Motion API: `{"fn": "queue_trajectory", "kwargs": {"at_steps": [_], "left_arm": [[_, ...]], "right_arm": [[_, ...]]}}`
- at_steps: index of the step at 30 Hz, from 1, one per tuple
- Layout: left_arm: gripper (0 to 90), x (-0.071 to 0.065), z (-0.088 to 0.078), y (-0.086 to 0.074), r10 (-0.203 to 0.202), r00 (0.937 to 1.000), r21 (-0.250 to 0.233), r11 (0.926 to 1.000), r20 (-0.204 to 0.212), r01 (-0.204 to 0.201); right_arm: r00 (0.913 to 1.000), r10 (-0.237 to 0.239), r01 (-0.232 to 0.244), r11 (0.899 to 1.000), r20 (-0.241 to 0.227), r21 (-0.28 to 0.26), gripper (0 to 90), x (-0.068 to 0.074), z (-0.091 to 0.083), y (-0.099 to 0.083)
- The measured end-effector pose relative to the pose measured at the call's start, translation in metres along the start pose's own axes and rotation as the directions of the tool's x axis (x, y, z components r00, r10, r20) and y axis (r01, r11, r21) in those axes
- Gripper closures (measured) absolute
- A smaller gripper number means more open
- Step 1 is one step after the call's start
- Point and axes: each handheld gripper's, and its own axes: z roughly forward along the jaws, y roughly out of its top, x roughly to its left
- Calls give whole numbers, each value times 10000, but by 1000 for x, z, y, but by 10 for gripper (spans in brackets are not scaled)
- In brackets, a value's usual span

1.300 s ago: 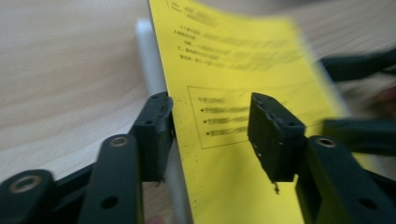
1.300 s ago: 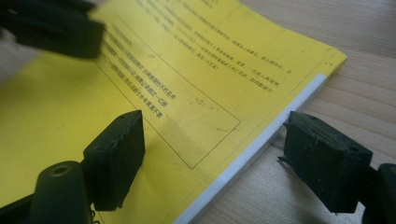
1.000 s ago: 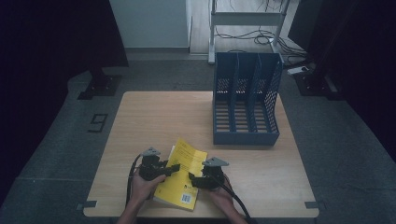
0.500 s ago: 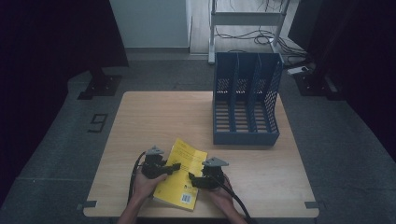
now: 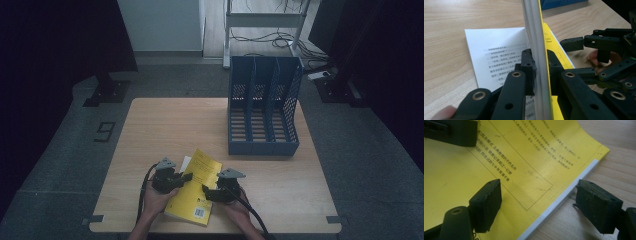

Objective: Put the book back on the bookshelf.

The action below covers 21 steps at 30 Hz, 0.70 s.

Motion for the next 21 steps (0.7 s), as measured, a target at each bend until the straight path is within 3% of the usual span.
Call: {"fn": "queue_trajectory", "kwargs": {"at_steps": [15,21], "left_arm": [[814,-5,-1,-1,96,9999,-359,9993,-102,-99],[817,-8,-3,-1,363,9993,-625,9974,-49,-365]], "right_arm": [[9994,114,-114,9999,-317,-23,234,-6,-2,0],[9986,288,-291,9996,-435,-63,219,-8,-3,0]]}}
